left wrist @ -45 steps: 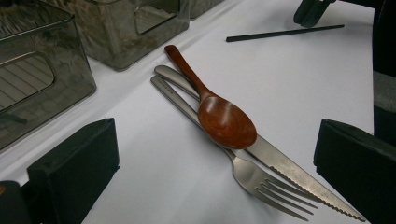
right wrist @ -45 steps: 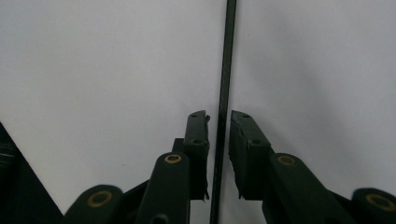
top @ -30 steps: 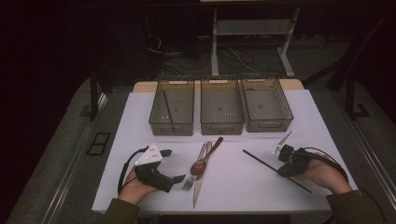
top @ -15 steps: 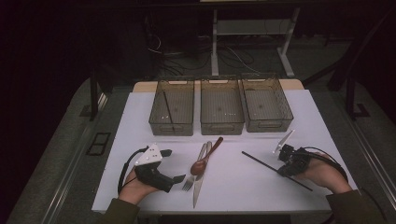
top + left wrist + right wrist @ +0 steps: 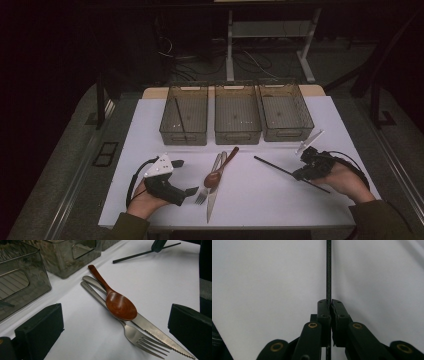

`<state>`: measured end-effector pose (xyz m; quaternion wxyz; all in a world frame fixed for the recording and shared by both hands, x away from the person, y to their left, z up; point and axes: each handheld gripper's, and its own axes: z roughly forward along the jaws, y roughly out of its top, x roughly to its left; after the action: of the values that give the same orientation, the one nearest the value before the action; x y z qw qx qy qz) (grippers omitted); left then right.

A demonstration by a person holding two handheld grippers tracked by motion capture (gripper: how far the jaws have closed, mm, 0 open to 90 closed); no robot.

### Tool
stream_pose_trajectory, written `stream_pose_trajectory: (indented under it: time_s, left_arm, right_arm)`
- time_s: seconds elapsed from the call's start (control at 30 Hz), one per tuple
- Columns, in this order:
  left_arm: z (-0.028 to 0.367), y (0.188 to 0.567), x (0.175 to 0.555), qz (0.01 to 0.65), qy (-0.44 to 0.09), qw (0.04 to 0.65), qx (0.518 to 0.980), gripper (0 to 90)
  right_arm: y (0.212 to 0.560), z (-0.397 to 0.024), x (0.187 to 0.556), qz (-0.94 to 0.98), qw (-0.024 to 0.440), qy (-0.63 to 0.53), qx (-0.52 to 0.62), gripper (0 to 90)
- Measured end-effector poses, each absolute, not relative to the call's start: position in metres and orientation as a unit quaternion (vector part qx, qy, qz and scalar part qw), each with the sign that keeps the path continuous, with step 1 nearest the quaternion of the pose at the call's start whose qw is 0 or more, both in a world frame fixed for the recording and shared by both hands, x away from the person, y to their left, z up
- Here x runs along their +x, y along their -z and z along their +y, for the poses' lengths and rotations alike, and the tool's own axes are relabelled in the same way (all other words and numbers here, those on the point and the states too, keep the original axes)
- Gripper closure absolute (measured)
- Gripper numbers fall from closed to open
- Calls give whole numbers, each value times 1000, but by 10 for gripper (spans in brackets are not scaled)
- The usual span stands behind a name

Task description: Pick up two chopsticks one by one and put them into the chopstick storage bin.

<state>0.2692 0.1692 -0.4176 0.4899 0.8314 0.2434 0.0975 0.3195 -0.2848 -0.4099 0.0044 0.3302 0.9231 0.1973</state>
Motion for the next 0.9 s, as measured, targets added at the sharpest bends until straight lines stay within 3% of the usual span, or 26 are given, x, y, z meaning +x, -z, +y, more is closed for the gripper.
stream_pose_trajectory:
  time_s: [0.9]
  left_arm:
    - [168,418,269,243,-96,489,832,0]
  right_arm:
    - [379,-272,326,898,17,-307,316,852]
